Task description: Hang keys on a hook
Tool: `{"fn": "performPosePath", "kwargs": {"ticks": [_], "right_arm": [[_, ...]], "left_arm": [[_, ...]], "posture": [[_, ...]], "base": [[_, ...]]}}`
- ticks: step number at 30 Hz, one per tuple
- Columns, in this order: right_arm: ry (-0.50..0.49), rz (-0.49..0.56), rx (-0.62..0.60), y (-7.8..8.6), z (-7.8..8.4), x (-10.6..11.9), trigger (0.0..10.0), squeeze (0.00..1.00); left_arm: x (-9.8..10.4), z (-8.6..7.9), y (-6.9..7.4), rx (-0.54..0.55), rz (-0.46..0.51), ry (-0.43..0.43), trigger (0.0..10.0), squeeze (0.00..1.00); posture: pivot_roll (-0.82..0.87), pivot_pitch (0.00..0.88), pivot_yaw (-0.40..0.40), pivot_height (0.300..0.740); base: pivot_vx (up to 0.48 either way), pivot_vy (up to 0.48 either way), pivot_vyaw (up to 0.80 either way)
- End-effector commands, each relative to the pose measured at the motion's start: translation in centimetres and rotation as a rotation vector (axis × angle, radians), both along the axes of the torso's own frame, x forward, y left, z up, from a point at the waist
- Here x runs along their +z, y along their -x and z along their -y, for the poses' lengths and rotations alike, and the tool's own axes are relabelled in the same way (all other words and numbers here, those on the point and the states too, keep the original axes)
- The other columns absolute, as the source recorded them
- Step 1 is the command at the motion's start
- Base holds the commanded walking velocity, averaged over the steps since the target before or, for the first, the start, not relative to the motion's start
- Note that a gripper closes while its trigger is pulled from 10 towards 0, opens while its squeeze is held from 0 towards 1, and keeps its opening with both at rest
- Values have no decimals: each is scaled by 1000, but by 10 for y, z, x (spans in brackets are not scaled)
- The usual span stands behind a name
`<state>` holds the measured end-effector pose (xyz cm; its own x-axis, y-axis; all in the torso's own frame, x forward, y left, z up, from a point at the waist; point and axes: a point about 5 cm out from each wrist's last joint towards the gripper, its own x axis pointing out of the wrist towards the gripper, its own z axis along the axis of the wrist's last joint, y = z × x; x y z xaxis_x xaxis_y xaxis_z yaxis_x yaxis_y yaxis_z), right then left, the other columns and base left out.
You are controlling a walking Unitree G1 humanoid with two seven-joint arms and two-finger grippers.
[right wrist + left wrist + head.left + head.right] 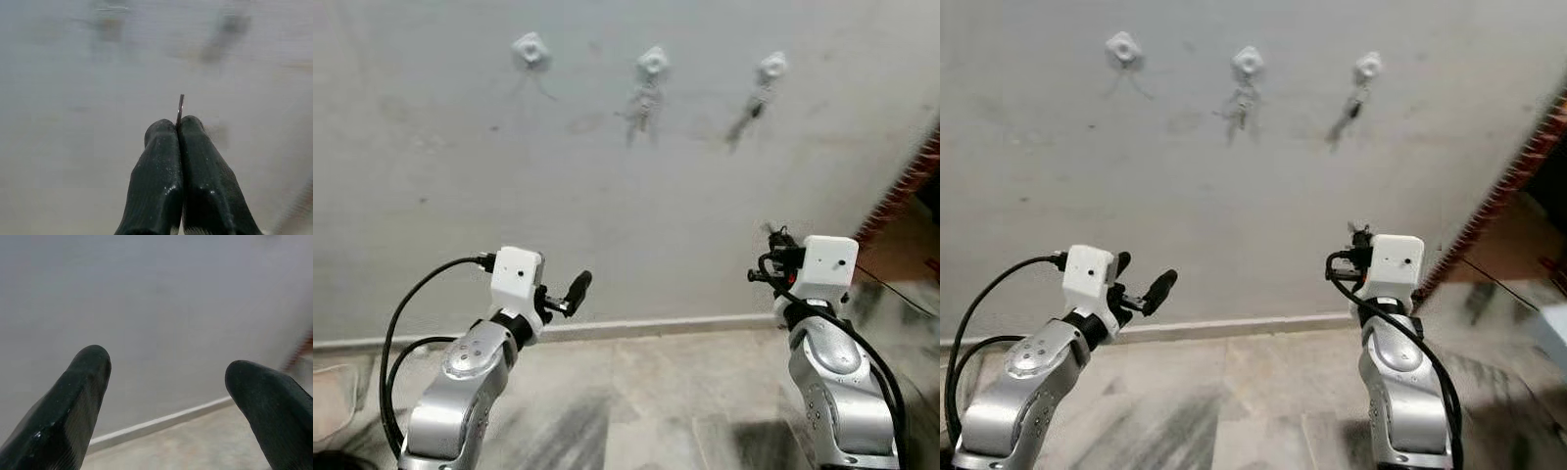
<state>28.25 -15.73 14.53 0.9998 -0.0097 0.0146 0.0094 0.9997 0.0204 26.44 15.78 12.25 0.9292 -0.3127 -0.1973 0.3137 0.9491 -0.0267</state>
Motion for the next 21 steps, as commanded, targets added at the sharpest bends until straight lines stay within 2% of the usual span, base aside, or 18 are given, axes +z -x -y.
{"fn": "performPosePath", "kwargs": {"ticks": [1, 4, 19, 21], "right_arm": [[12, 3, -21, 2, 8, 0, 10000, 0], [12, 3, -21, 1, 9, 1, 10000, 0], [9, -1, -24, 1, 8, -1, 10000, 0], [9, 0, -24, 1, 8, -1, 10000, 0]], "left_arm": [[3, 6, -1, -21, 10, 9, 10000, 0], [4, 6, -1, -20, 11, 8, 10000, 0], [4, 7, -3, -20, 15, 2, 10000, 0], [4, 7, -4, -20, 20, 2, 10000, 0]], "posture": [[146, 0, -96, 740], [146, 0, -96, 740], [150, 0, -96, 740], [149, 0, -97, 740]], "base": [[0, 442, 656], [0, 445, 650], [0, 441, 0], [0, 0, 0]]}}
